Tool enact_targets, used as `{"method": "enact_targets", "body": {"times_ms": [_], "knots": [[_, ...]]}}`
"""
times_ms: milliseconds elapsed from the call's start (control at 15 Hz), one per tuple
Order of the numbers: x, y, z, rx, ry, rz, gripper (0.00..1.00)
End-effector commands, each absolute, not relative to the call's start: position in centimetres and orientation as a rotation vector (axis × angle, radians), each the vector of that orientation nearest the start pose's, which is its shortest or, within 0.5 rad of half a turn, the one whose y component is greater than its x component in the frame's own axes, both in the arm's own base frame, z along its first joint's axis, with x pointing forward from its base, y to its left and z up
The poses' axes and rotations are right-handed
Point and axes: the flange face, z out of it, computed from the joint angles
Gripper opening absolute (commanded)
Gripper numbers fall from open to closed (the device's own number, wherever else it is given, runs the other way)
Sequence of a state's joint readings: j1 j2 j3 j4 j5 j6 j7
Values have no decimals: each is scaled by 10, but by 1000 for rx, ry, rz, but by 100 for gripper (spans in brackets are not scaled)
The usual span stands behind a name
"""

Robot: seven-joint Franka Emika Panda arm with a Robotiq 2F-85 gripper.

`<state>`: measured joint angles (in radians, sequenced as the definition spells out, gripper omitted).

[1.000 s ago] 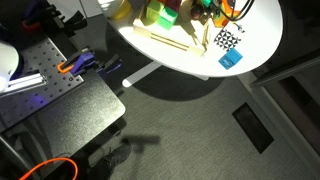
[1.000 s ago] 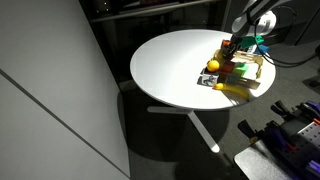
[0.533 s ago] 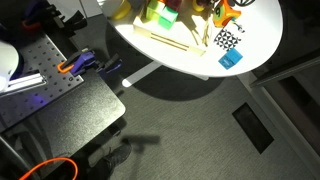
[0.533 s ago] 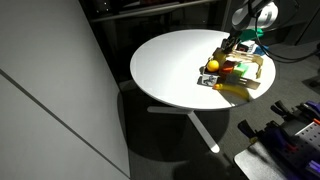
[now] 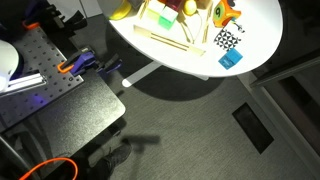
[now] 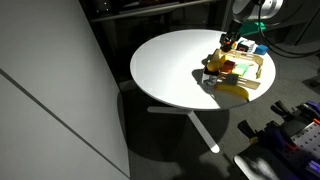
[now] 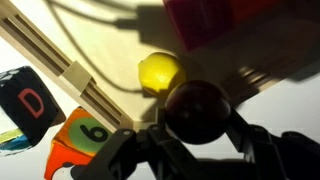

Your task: Shift three objects from the tray to the table

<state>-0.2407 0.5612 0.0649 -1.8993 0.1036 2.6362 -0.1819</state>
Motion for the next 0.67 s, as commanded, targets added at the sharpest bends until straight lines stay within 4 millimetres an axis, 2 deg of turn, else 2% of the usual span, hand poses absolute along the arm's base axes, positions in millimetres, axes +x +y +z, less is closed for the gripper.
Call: {"method": "enact_targets", "body": {"times_ms": [0,333,600], "knots": [[607,-103,248,-3059,209,-211,36],[570,-84,262,-3043,169,-77,36],[545,-65,267,-2945,49,-20,36]]}}
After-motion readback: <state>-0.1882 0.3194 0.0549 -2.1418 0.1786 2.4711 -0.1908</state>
